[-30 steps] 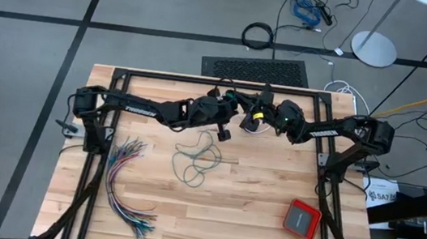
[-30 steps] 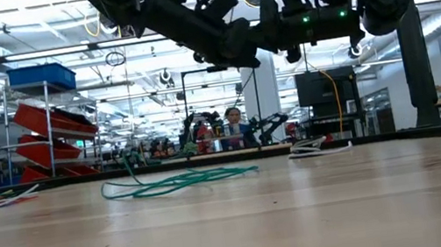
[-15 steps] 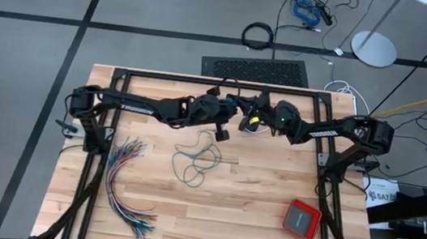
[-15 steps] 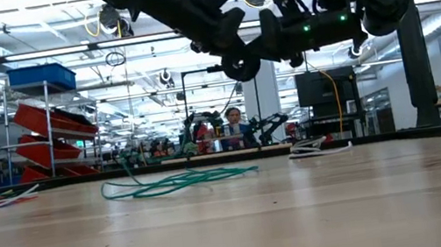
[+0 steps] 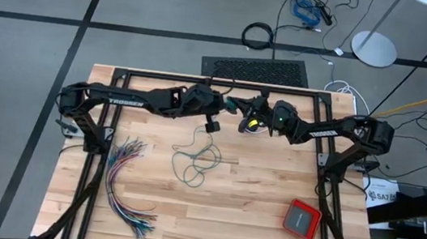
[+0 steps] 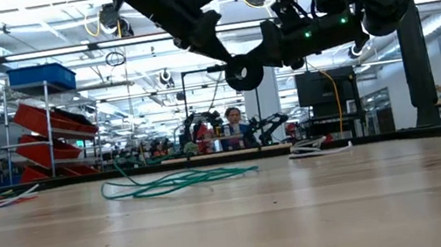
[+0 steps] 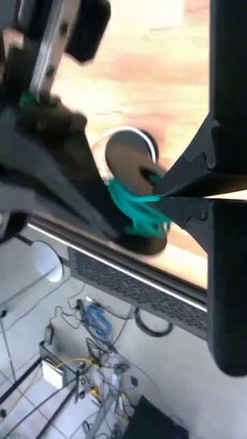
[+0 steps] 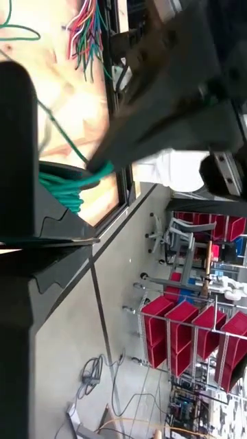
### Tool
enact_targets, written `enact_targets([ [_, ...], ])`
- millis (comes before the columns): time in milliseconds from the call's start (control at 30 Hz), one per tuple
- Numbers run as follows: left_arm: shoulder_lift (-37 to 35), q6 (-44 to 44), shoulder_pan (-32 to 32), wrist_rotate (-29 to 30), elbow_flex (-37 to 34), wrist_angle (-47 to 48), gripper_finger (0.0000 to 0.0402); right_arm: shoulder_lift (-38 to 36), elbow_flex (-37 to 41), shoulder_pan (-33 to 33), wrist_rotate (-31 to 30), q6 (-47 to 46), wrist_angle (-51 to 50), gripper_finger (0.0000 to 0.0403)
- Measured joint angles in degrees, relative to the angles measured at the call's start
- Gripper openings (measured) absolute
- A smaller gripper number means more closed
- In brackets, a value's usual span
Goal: Coil cords
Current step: Coil the green wire onto the spool
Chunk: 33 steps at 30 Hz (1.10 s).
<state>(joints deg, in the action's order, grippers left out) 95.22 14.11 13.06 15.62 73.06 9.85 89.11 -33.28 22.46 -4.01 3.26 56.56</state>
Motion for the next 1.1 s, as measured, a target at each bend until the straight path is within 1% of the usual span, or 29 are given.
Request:
enact_targets([
  [167, -0.4, 0.4, 2.4, -1.2, 0.1, 2.5, 0.0000, 0.0, 0.0, 0.1, 1.4, 0.0, 0.0, 0.0000],
  [400, -0.5, 2.3, 4.3, -3.7, 0.0, 3.9, 0.0000, 0.0, 0.0, 1.1, 6.7, 0.3, -0.2, 0.0000],
  [533, -0.5, 4.4, 5.2, -5.9, 0.0, 3.5, 0.0005, 0.0, 0.0, 2.4, 13.6, -1.1, 0.3, 0.0000],
  [600, -0.5, 4.9, 5.7, -7.3, 0.0, 3.1, 0.0013, 0.0, 0.0, 3.2, 16.3, -2.4, 0.6, 0.0000],
  [733, -0.5, 4.9, 7.1, -11.0, 0.0, 1.8, 0.0035, 0.0, 0.0, 4.2, 18.3, -3.9, 1.0, 0.0000],
  [967, -0.5, 6.1, 9.1, -13.8, 0.0, 2.3, 0.0091, -0.1, 0.0, 4.2, 18.1, -4.0, 2.8, 0.0000],
  [1100, -0.5, 5.9, 10.0, -15.1, 0.0, 3.6, 0.0111, -0.1, 0.0, 4.9, 17.8, -4.0, 4.3, 0.0000],
])
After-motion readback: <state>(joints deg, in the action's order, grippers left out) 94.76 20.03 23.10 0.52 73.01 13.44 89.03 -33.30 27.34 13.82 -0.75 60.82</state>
